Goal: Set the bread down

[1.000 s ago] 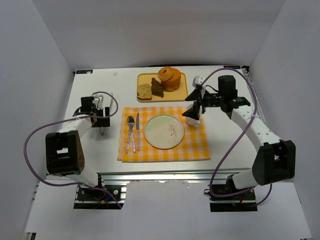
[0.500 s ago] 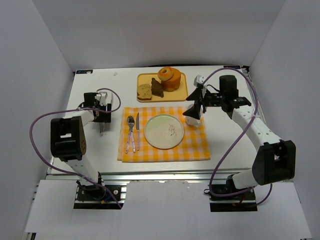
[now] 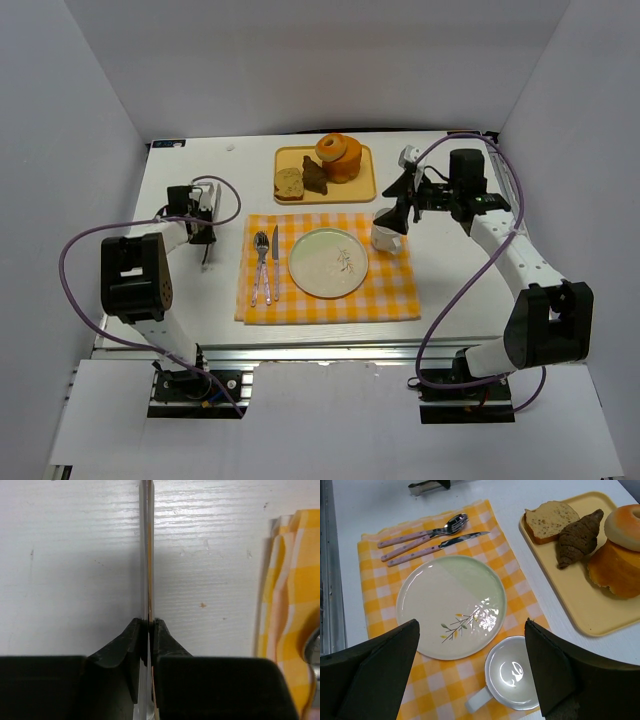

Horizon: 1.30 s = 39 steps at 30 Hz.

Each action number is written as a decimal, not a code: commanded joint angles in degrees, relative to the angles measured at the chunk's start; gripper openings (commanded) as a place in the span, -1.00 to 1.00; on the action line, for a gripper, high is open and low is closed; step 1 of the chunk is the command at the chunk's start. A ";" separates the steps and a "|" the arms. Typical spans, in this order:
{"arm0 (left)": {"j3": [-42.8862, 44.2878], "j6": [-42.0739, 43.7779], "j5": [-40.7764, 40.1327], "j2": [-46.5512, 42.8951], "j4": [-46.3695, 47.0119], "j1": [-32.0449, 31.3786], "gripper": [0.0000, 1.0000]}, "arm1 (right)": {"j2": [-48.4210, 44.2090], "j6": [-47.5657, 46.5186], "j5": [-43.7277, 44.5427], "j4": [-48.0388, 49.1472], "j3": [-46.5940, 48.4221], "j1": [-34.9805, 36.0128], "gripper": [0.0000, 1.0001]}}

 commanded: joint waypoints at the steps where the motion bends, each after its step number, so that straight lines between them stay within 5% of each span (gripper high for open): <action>1: 2.41 -5.24 5.18 -5.58 -1.54 -0.07 -0.77 | -0.92 1.29 -1.23 2.16 1.54 -0.92 0.79; 11: 8.56 -24.04 12.48 -9.11 3.82 -7.88 -0.24 | -1.53 2.08 -1.85 2.69 0.67 -1.98 0.79; 20: 23.40 -24.76 12.14 0.12 -3.20 -14.92 -0.10 | -2.59 2.52 -2.11 3.13 -0.30 -3.03 0.79; 39: 27.11 -27.66 12.05 3.99 -4.97 -18.70 0.07 | -3.03 3.75 -2.90 4.36 -1.97 -4.26 0.79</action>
